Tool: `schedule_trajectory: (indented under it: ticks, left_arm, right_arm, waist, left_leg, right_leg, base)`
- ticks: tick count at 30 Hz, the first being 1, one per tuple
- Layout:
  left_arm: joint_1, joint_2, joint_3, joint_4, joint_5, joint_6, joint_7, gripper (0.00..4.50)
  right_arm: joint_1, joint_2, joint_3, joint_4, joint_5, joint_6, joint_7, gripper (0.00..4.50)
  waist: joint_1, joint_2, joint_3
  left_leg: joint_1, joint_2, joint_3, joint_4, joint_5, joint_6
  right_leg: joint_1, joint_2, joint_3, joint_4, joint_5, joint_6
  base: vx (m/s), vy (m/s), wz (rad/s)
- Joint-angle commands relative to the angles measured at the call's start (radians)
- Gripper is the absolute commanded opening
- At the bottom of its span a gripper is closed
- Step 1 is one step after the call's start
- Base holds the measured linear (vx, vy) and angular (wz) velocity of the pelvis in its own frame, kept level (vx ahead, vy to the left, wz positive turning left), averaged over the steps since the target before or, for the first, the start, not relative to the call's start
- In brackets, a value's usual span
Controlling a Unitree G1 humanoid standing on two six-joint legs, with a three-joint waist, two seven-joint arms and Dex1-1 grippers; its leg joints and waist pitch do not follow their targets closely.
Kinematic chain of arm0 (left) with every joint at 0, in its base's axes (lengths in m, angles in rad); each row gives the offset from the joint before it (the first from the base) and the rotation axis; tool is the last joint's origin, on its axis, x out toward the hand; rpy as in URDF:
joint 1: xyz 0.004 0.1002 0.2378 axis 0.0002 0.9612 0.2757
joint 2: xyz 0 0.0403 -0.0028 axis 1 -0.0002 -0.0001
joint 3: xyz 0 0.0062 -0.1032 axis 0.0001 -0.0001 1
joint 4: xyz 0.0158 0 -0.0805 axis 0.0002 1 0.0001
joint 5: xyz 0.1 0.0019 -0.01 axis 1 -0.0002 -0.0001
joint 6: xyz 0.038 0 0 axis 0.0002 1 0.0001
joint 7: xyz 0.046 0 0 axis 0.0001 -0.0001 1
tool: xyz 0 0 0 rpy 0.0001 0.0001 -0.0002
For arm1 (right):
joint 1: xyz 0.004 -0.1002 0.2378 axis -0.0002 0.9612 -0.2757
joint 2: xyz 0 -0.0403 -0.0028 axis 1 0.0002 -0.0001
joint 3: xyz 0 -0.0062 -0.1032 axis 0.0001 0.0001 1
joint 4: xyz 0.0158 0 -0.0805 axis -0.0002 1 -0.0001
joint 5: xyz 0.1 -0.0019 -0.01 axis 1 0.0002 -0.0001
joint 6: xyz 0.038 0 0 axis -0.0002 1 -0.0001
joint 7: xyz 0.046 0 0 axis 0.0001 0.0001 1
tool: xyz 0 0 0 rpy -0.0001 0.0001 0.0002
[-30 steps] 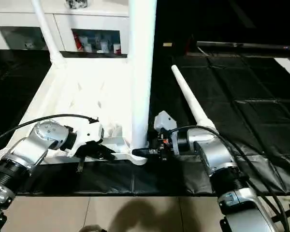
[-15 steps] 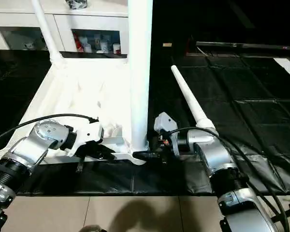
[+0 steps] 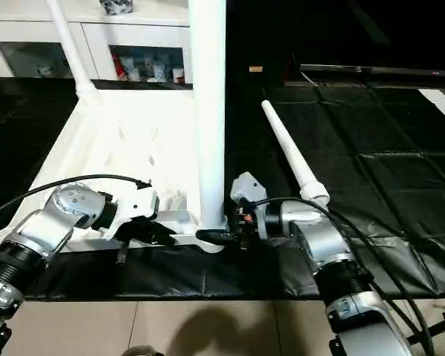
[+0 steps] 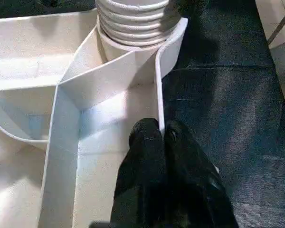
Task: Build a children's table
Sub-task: Rotate leg to tighten
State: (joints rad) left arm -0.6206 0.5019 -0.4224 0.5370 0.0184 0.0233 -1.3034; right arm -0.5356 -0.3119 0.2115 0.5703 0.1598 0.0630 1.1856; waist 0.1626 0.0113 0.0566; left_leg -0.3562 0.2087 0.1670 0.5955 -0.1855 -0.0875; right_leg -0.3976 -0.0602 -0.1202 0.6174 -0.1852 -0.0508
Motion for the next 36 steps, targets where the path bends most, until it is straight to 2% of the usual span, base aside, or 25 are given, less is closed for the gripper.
schedule_trajectory:
  ticks: [1, 4, 5, 9, 11, 13, 16, 20, 26, 27, 30, 31, 36]
  left_arm:
    - [-0.003, 0.009, -0.041, 0.009, 0.051, -0.011, -0.031, 0.0]
    - [-0.004, 0.009, -0.042, 0.013, 0.052, -0.014, -0.032, 0.0]
    - [-0.004, 0.008, -0.041, 0.014, 0.052, -0.014, -0.032, 0.0]
    - [-0.006, 0.009, -0.042, 0.02, 0.054, -0.019, -0.032, 0.0]
    - [-0.008, 0.009, -0.042, 0.021, 0.055, -0.02, -0.033, 0.0]
    - [-0.009, 0.008, -0.042, 0.021, 0.055, -0.018, -0.033, 0.0]
    - [-0.008, 0.009, -0.042, 0.021, 0.056, -0.019, -0.034, 0.0]
    - [-0.006, 0.01, -0.042, 0.019, 0.056, -0.019, -0.036, 0.0]
    - [-0.001, 0.011, -0.041, 0.014, 0.056, -0.012, -0.036, 0.0]
    - [0.002, 0.011, -0.038, 0.011, 0.053, -0.005, -0.036, 0.0]
    - [0.006, 0.01, -0.033, 0.007, 0.046, 0.007, -0.036, 0.0]
    - [0.008, 0.01, -0.03, 0.004, 0.042, 0.016, -0.035, 0.0]
    - [0.012, -0.009, -0.002, -0.002, 0.013, 0.084, -0.011, 0.0]
  right_arm:
    - [0.011, -0.006, -0.009, 0.011, -0.002, 0.001, -0.004, 4.19]
    - [0.016, -0.009, -0.008, 0.016, -0.001, 0.005, 0.001, 4.19]
    - [0.017, -0.01, -0.009, 0.017, -0.001, 0.005, 0.001, 3.93]
    - [0.018, -0.006, -0.017, 0.02, 0.007, 0.01, -0.004, 3.8]
    - [0.019, -0.006, -0.02, 0.016, 0.012, 0.015, -0.003, 3.51]
    - [0.021, -0.007, -0.02, 0.012, 0.014, 0.017, 0.0, 3.44]
    - [0.03, -0.008, -0.019, 0.005, 0.018, 0.016, 0.006, 3.09]
    - [0.042, -0.009, -0.017, -0.002, 0.021, 0.016, 0.013, 2.88]
    - [0.072, -0.001, -0.023, -0.007, 0.028, 0.022, 0.003, 2.82]
    - [0.091, 0.007, -0.027, -0.005, 0.031, 0.022, -0.01, 2.81]
    - [0.118, 0.018, -0.029, -0.004, 0.032, 0.018, -0.027, 2.81]
    - [0.132, 0.024, -0.027, -0.003, 0.029, 0.008, -0.04, 2.81]
    - [0.147, 0.052, -0.04, -0.003, 0.025, -0.013, -0.109, 2.8]
  waist:
    - [-0.008, 0.012, -0.08]
    - [-0.007, 0.012, -0.079]
    - [-0.007, 0.012, -0.08]
    - [-0.008, 0.016, -0.079]
    - [-0.009, 0.014, -0.078]
    - [-0.009, 0.015, -0.078]
    - [-0.01, 0.017, -0.078]
    - [-0.01, 0.017, -0.08]
    - [-0.009, 0.017, -0.08]
    - [-0.008, 0.023, -0.079]
    - [-0.007, 0.022, -0.078]
    - [-0.009, 0.029, -0.077]
    - [-0.018, 0.032, -0.076]
  left_leg:
    - [0.004, 0.033, -0.007, -0.06, -0.148, 0.039]
    - [0.004, 0.033, -0.007, -0.06, -0.149, 0.039]
    - [0.003, 0.033, -0.007, -0.06, -0.147, 0.039]
    - [0.003, 0.032, -0.007, -0.059, -0.152, 0.041]
    - [0.004, 0.031, -0.007, -0.06, -0.161, 0.039]
    - [0.004, 0.031, -0.007, -0.06, -0.163, 0.039]
    - [0.005, 0.033, -0.008, -0.061, -0.167, 0.038]
    - [0.005, 0.033, -0.009, -0.061, -0.163, 0.038]
    - [0.005, 0.033, -0.009, -0.061, -0.16, 0.04]
    - [0.007, 0.034, -0.009, -0.061, -0.177, 0.038]
    - [0.008, 0.033, -0.009, -0.064, -0.19, 0.034]
    - [0.01, 0.033, -0.01, -0.065, -0.204, 0.031]
    - [0.011, 0.03, -0.01, -0.067, -0.219, 0.029]
  right_leg:
    - [0.06, -0.09, 0.067, -0.074, -0.184, -0.147]
    - [0.06, -0.091, 0.067, -0.075, -0.189, -0.146]
    - [0.061, -0.091, 0.068, -0.075, -0.187, -0.146]
    - [0.061, -0.09, 0.067, -0.076, -0.189, -0.146]
    - [0.062, -0.091, 0.066, -0.08, -0.216, -0.138]
    - [0.061, -0.091, 0.066, -0.081, -0.228, -0.134]
    - [0.06, -0.09, 0.066, -0.081, -0.226, -0.136]
    - [0.061, -0.09, 0.066, -0.079, -0.21, -0.14]
    - [0.061, -0.091, 0.067, -0.078, -0.195, -0.145]
    - [0.06, -0.091, 0.066, -0.082, -0.206, -0.143]
    - [0.06, -0.092, 0.065, -0.085, -0.233, -0.139]
    - [0.059, -0.091, 0.065, -0.089, -0.248, -0.134]
    - [0.061, -0.091, 0.064, -0.093, -0.295, -0.125]
  base:
    - [0.0, 0.0, 0.0]
    - [0.0, 0.0, 0.0]
    - [0.0, 0.0, 0.0]
    - [0.0, 0.0, 0.0]
    - [0.0, 0.0, 0.0]
    - [0.0, 0.0, 0.0]
    - [0.0, 0.0, 0.0]
    - [0.0, 0.0, 0.0]
    - [0.0, 0.0, 0.0]
    - [0.0, 0.0, 0.0]
    - [0.0, 0.0, 0.0]
    - [0.0, 0.0, 0.0]
    - [0.0, 0.0, 0.0]
